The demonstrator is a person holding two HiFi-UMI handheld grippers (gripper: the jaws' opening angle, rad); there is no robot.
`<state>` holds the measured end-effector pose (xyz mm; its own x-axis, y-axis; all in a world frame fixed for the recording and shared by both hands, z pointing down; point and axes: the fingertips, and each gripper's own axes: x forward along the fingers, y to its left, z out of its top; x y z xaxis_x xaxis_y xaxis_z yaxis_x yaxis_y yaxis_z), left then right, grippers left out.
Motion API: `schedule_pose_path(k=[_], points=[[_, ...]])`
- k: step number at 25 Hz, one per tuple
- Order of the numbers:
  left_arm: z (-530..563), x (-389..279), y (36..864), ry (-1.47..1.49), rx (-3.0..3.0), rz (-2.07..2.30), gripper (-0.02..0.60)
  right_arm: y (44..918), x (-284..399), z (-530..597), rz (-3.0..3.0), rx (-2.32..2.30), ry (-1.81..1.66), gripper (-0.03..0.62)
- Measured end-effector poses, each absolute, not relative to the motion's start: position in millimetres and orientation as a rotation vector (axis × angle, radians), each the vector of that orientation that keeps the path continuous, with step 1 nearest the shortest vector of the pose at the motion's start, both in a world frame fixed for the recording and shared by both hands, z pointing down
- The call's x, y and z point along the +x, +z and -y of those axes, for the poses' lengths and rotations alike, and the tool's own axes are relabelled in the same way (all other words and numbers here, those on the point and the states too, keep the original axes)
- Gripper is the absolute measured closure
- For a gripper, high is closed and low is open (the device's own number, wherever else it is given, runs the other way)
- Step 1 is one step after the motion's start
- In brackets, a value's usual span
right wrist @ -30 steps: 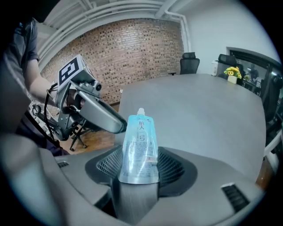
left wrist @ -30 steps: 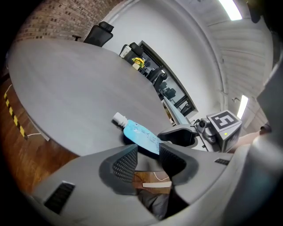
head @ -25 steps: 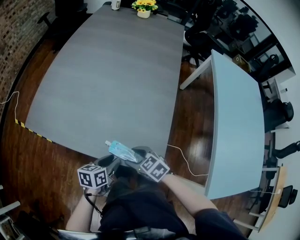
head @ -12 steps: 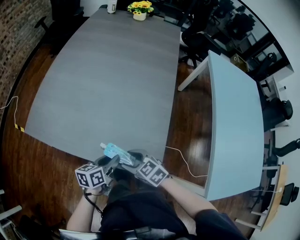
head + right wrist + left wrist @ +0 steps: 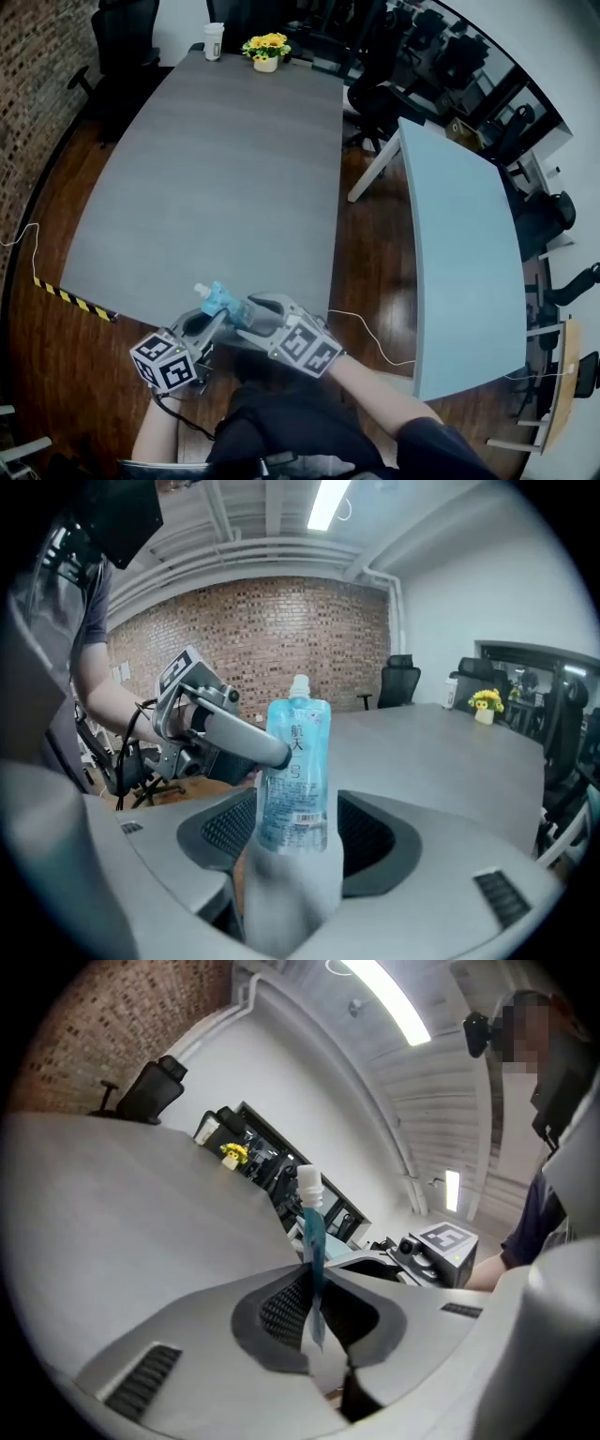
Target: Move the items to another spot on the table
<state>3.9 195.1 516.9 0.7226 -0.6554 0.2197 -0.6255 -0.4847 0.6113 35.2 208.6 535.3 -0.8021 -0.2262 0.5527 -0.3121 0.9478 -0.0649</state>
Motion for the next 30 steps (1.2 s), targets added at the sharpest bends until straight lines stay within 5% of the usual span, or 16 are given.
schedule_pose_path(k=[8,13,20,30], points=[[-229.4,23.9,462.0,0.017,2.604,0.583,0.548,491.2,24.0,-247.0,2.624,0.075,0.459,0.283],[-240.1,39.7,457.1,0.05,2.666,0.55,0.546,493.6,35.2,-265.1,2.582,0.081,0.317,0.474],[-230.9,37.1,460.3,0.123,2.676,0.778,0.483,488.1,48.9,-249.0,2.613,0.211,0.325,0.547],[-206.0,66.4,461.1,0.19,2.564,0.986,0.469,480.8,134.5,-217.9,2.708,0.479,0.479,0.554]])
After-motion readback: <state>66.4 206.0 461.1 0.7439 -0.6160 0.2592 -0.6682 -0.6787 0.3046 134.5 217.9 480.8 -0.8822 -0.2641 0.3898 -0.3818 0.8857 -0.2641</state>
